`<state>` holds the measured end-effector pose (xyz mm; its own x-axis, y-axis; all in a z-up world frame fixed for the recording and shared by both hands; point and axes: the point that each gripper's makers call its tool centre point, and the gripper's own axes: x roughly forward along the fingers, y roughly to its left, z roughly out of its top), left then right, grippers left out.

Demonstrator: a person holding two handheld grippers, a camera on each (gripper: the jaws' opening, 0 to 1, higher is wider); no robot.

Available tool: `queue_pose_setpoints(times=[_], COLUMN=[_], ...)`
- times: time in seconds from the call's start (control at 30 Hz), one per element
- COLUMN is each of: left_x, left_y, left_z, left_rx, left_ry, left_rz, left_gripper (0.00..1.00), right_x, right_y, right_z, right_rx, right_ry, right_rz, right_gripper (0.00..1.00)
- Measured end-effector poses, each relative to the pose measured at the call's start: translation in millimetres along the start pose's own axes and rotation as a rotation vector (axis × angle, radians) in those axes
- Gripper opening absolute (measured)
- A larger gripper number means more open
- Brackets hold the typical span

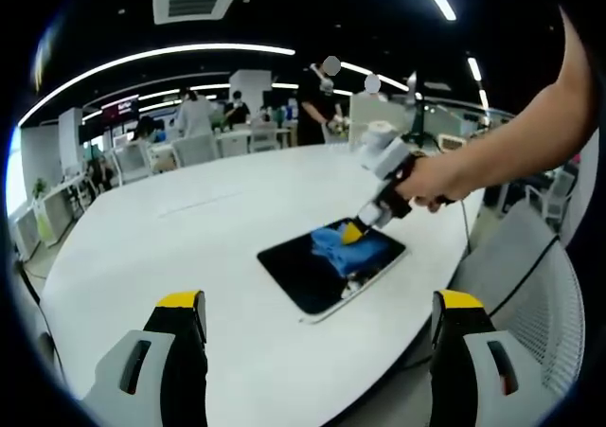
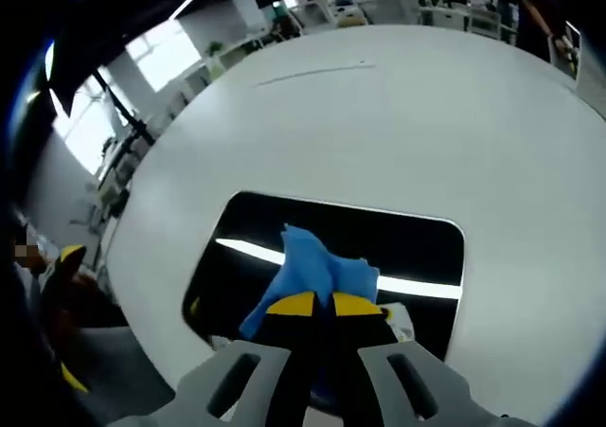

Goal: Wipe the mirror surface with the cleaning cloth until all visible marks leave the cleaned area.

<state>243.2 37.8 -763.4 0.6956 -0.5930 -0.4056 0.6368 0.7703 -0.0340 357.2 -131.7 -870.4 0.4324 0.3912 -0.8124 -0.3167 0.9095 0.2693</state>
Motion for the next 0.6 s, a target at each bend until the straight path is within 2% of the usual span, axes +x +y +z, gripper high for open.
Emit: queue_pose_setpoints(times=[0.2,0.6], left_x=[0,0], left_y=[-0.5,-1.2], left_z=[0.3,0.9], left_rx=[0.001,0.003], left_ry=[0.002,0.005], left_rz=[0.000,0.000], left_gripper=[0.99,0.99], right_x=[-8,-19], right_y=[7,14], right_z=[-12.5,-31.2], right_rx=[-0.041,-0.009], right_ry=[0.002,-0.006], right_rz=[-0.005,0.028], right_gripper=[0.00,0.00])
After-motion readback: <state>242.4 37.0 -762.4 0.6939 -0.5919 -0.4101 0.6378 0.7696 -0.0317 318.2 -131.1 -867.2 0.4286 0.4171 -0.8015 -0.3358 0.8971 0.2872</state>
